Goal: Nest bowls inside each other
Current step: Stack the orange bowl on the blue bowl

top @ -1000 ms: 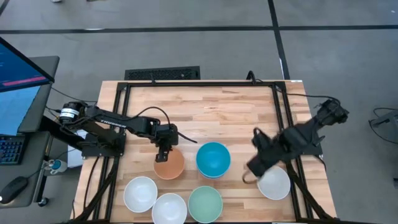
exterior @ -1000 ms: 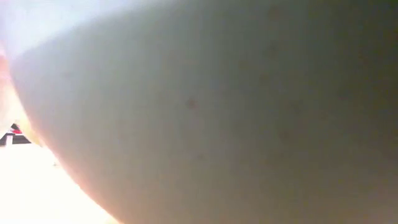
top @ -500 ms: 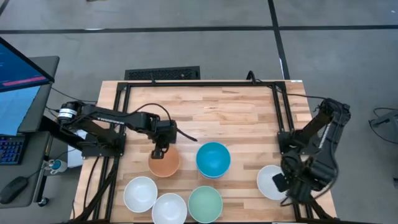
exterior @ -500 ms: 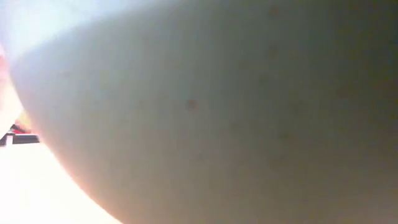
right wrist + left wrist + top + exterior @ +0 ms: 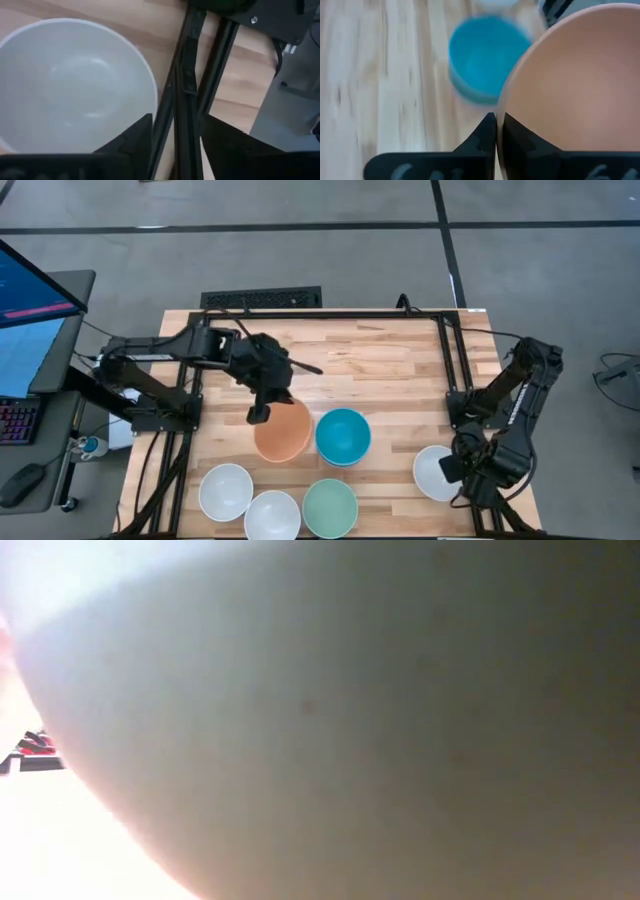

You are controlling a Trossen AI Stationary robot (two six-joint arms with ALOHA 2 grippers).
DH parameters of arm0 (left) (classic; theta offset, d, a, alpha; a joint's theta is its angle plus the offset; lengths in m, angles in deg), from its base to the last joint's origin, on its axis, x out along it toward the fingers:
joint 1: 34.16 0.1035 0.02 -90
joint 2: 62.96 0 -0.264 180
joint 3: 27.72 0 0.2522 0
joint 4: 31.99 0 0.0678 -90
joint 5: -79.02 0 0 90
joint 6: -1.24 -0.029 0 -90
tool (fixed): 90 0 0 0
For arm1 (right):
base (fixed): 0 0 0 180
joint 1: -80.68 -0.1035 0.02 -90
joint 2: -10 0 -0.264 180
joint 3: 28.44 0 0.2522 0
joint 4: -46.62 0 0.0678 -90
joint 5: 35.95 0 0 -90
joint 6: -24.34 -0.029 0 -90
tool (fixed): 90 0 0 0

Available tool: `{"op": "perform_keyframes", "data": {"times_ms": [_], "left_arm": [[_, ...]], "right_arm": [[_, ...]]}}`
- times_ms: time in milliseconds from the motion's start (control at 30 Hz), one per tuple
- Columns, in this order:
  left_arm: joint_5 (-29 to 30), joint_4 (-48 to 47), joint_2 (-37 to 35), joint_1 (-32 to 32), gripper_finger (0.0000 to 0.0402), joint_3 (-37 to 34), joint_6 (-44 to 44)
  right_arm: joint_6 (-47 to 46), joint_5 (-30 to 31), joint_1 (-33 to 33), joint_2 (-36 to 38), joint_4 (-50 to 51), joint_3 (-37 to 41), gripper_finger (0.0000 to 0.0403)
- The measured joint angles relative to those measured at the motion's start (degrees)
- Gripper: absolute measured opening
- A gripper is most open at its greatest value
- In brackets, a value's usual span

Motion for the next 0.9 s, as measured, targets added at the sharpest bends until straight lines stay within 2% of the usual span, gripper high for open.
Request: {"op": "perform_keyframes", "data": {"times_ms": [167,267,433,633,900], "left_arm": [[1.0,-1.6,7.3,-1.5,0.0,13.3,-1.2],[1.2,-2.5,14.4,-1.8,0.0,19.1,-3.3],[4.0,-7.6,27.5,-2.3,0.0,30.0,-7.7],[3.6,-15.5,40.2,-1.3,0.0,44.0,-12.3],[-0.3,-13.3,43.9,1.4,0.0,42.1,-12.5]], "right_arm": [[-0.2,-1.1,2.1,0.2,-1.5,3.2,0.0206],[-1.2,-1.1,2.7,0.3,-2.3,4.7,0.0217],[-1.5,0.5,4.2,0.3,-5.3,5.9,0.0219],[-1.9,1.6,4.8,0.3,-5.8,5.9,0.0215],[-2.6,0.2,5.1,0.3,-5.7,6.5,0.0211]]}}
